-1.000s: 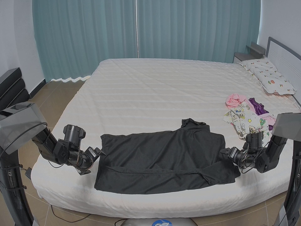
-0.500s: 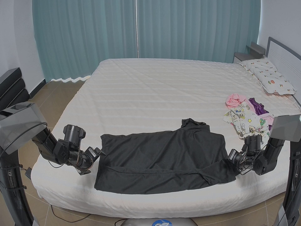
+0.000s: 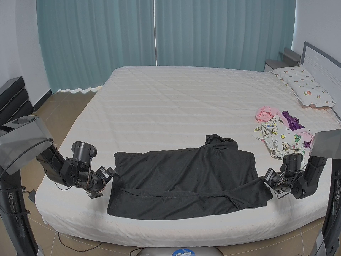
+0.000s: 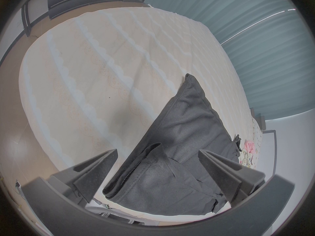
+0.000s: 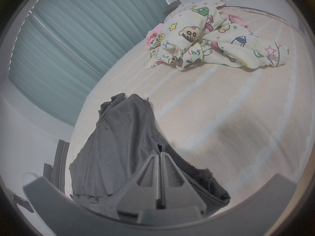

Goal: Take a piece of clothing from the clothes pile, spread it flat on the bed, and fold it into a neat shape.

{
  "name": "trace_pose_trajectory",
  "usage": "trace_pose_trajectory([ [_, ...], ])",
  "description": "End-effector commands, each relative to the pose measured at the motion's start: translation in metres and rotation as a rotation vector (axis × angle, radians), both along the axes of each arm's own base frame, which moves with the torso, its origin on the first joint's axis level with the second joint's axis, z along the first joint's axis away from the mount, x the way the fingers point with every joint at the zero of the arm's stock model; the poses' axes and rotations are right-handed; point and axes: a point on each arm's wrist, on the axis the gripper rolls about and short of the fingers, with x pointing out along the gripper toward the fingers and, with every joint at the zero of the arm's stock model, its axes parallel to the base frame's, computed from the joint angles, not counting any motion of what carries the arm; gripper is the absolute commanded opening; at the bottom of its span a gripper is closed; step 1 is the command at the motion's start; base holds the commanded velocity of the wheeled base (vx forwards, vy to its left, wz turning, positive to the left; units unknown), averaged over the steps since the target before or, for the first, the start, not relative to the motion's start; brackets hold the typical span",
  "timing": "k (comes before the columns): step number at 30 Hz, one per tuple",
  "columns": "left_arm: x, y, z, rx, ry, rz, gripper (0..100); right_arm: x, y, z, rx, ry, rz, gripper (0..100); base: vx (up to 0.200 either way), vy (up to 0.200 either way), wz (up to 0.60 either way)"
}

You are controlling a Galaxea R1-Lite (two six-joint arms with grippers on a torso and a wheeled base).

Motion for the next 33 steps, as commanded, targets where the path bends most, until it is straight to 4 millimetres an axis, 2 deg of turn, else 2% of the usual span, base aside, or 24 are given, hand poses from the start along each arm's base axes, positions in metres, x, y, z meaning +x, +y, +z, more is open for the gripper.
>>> trace_pose_trajectory([
  [1,0.0,0.0,0.0,0.0,-0.001,0.0,100,-0.005,-0.001,-0.002,0.001,0.009,-0.002,0,0.0,0.0,0.0],
  [7,0.003,0.0,0.001,0.006,-0.012,-0.002,100,-0.006,-0.001,-0.001,0.002,0.003,-0.002,0,0.0,0.0,0.0],
  [14,0.019,-0.013,0.011,0.007,-0.07,-0.027,100,-0.007,0.003,0.007,0.052,-0.014,-0.023,0,0.0,0.0,0.0],
  [17,0.022,-0.019,0.005,0.009,-0.062,-0.04,100,-0.007,0.003,0.01,0.066,-0.019,-0.034,0,0.0,0.0,0.0],
  [19,0.024,-0.029,-0.004,0.023,-0.052,-0.064,100,-0.009,0.004,0.013,0.095,-0.017,-0.052,0,0.0,0.0,0.0],
  [23,0.024,-0.04,-0.005,0.08,-0.063,-0.053,100,-0.011,0.005,0.016,0.119,-0.018,-0.066,0,0.0,0.0,0.0],
  [24,0.021,-0.05,-0.007,0.108,-0.065,-0.065,100,-0.011,0.005,0.016,0.121,-0.018,-0.067,0,0.0,0.0,0.0],
  [30,0.024,-0.055,-0.017,0.203,-0.055,-0.094,100,-0.013,0.007,0.016,0.123,-0.018,-0.062,0,0.0,0.0,0.0],
  [33,0.032,-0.055,-0.026,0.255,-0.031,-0.072,100,-0.015,0.009,0.017,0.125,-0.037,-0.056,0,0.0,0.0,0.0],
])
